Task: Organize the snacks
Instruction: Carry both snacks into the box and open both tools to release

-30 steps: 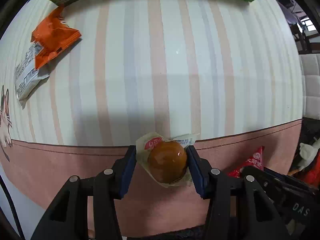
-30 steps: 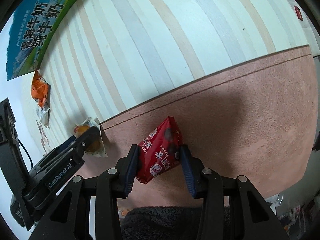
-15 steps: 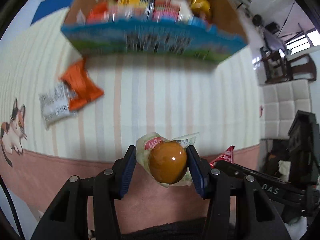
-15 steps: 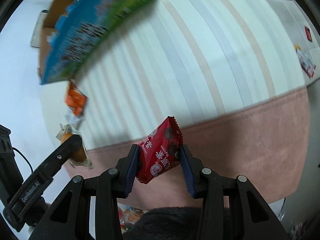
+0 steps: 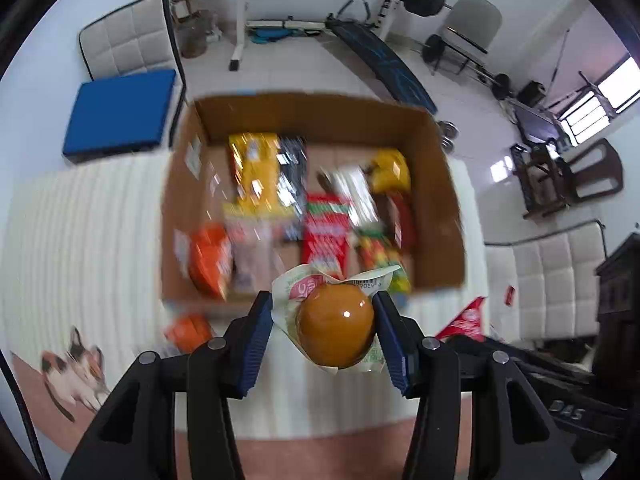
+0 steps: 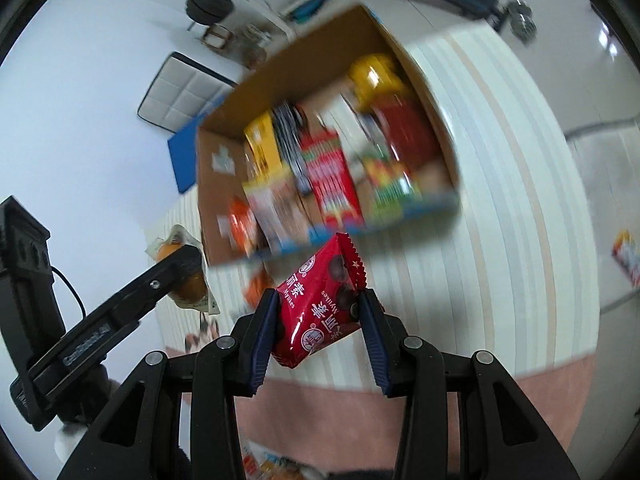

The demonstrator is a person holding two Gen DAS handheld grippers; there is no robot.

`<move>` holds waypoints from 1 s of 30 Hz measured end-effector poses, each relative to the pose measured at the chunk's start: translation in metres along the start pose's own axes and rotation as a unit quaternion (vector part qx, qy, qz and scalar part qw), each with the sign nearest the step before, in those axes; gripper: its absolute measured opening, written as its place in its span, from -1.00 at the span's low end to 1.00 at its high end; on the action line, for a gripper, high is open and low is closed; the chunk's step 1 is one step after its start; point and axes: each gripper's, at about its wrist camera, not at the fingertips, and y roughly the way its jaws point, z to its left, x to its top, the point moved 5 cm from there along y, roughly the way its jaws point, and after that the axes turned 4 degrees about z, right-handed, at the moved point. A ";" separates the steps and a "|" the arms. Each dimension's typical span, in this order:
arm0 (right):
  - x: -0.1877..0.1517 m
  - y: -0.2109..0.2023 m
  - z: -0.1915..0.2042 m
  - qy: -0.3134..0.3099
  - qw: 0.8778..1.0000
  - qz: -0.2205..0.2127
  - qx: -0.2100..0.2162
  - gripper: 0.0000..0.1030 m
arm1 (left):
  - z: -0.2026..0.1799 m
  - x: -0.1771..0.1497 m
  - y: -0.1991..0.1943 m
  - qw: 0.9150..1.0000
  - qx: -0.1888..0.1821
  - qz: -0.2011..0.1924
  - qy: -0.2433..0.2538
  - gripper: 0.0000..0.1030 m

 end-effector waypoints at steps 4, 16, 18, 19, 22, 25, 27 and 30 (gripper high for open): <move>0.059 0.015 0.024 -0.011 1.000 -0.013 -0.009 -0.15 | 0.028 0.047 0.016 1.000 0.025 0.007 -0.007 -0.06; 0.171 0.114 0.042 -0.039 0.995 0.025 -0.085 -0.14 | 0.108 0.131 0.099 0.992 0.075 0.087 -0.046 -0.06; 0.178 0.128 0.041 -0.041 0.994 0.034 -0.092 -0.14 | 0.116 0.135 0.111 0.991 0.078 0.099 -0.051 -0.06; 0.178 0.132 0.039 -0.041 0.994 0.036 -0.094 -0.14 | 0.118 0.136 0.113 0.990 0.078 0.102 -0.052 -0.06; 0.179 0.145 0.038 -0.041 0.993 0.048 -0.096 -0.07 | 0.122 0.139 0.126 0.988 0.076 0.126 -0.050 -0.04; 0.185 0.151 0.038 -0.040 0.992 0.050 -0.106 0.39 | 0.128 0.139 0.135 0.986 0.054 0.141 -0.073 -0.04; 0.188 0.150 0.039 -0.044 0.992 0.047 -0.113 0.62 | 0.129 0.140 0.134 0.986 0.040 0.139 -0.084 -0.03; 0.187 0.148 0.039 -0.050 0.990 0.049 -0.123 0.64 | 0.128 0.142 0.130 0.987 0.024 0.130 -0.090 0.33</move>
